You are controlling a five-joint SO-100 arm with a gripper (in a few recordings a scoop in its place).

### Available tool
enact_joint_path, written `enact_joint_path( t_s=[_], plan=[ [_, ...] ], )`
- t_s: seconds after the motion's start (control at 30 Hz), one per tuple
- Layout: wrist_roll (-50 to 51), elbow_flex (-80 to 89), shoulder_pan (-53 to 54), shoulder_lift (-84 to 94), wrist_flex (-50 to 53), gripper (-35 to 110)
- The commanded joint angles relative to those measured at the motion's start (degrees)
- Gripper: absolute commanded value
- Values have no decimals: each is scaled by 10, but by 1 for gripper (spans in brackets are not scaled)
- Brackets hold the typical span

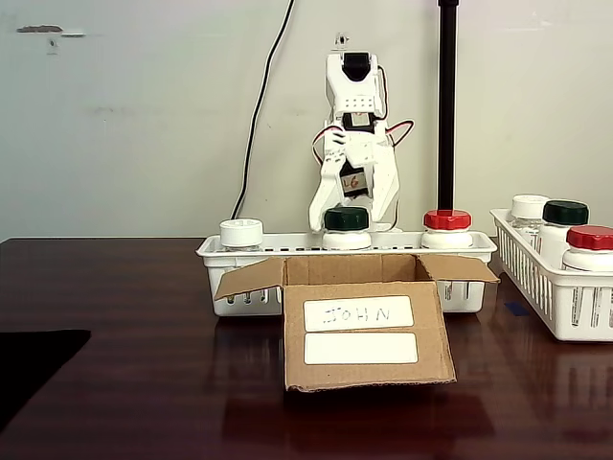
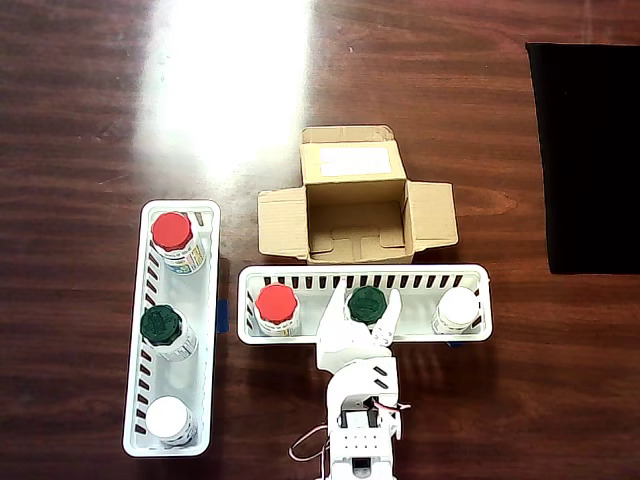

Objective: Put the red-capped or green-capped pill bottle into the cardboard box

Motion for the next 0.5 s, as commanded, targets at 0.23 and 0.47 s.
enact_joint_path(
  t_s=[0.23, 0.47],
  plan=[
    [38, -27, 1, -13, -38, 53],
    [41, -33, -4, -18, -26, -2]
  ],
)
